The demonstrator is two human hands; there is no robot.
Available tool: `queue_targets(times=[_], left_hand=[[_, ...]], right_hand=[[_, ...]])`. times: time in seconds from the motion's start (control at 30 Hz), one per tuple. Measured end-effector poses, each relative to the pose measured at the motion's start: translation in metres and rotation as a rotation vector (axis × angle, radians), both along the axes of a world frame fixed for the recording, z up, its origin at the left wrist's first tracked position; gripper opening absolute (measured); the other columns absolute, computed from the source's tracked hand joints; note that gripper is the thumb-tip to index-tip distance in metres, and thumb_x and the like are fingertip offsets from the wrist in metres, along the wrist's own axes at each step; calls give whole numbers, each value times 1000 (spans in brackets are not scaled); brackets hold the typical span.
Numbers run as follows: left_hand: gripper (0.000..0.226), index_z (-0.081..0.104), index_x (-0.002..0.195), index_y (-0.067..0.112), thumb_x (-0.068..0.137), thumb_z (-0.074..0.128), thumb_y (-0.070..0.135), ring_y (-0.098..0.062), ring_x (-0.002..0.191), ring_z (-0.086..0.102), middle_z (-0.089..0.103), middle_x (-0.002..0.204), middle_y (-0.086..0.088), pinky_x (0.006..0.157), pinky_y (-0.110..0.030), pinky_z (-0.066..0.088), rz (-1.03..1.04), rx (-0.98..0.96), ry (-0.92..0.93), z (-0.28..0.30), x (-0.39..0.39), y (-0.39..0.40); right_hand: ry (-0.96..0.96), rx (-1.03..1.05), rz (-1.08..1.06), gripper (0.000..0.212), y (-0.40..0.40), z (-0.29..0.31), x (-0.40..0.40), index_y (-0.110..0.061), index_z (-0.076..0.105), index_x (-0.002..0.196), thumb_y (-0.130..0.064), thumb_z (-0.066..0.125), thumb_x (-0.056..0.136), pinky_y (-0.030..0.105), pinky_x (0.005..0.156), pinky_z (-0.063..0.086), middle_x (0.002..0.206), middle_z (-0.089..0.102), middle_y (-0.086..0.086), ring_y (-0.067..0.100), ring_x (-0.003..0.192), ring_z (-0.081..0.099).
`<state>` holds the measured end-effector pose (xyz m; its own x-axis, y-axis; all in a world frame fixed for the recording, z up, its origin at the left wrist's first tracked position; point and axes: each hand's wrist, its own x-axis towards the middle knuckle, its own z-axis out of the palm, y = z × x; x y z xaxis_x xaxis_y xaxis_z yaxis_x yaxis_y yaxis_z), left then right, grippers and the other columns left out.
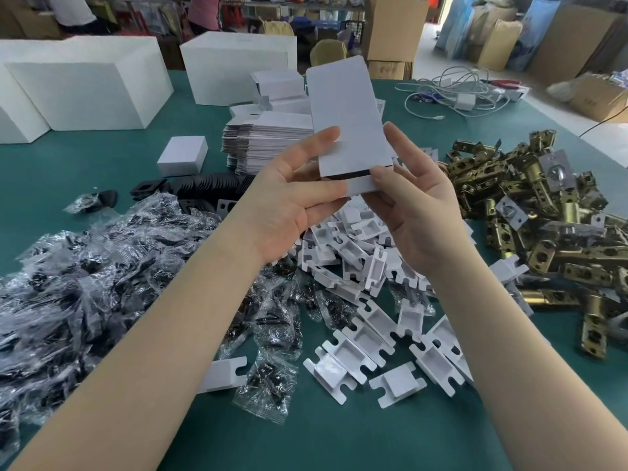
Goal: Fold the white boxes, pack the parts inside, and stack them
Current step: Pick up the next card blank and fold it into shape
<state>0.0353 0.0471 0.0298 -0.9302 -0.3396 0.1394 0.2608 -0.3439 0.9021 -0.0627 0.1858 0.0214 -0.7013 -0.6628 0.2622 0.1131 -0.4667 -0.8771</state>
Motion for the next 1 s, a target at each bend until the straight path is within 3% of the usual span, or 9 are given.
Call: queue_targets(times=[0.27, 0.57, 0.77, 1.0], left_hand=[[47, 62, 125, 27, 91, 58, -5, -15, 103, 69, 71, 114, 0, 84, -26, 56, -6, -89, 8, 1, 1, 2], [45, 62, 126, 28, 93, 58, -1, -16, 103, 69, 70, 116, -2, 85, -25, 55, 8, -124, 14, 2, 1, 2], [47, 64, 123, 29, 91, 59, -5, -19, 106, 68, 71, 114, -3, 85, -25, 55, 10, -132, 20, 1, 0, 1], [46, 66, 119, 30, 91, 59, -6, -17, 103, 70, 73, 107, -1, 83, -24, 55, 43, -165, 15, 0, -1, 2]], right_hand=[[42, 19, -48, 41, 0, -1, -1, -27, 55, 128, -2, 58, 95, 32, 97, 53, 100, 75, -5, 12, 98, 67], [64, 0, -109, 45, -3, -2, 2, -20, 51, 136, -2, 58, 96, 27, 90, 55, 100, 75, -5, 11, 97, 67], [119, 32, -111, 48, -2, -1, 0, -26, 50, 134, 0, 58, 95, 32, 94, 54, 104, 74, -5, 13, 97, 65], [176, 58, -154, 47, -3, -4, 1, -30, 51, 133, -8, 62, 94, 29, 92, 54, 97, 73, -9, 12, 95, 64]])
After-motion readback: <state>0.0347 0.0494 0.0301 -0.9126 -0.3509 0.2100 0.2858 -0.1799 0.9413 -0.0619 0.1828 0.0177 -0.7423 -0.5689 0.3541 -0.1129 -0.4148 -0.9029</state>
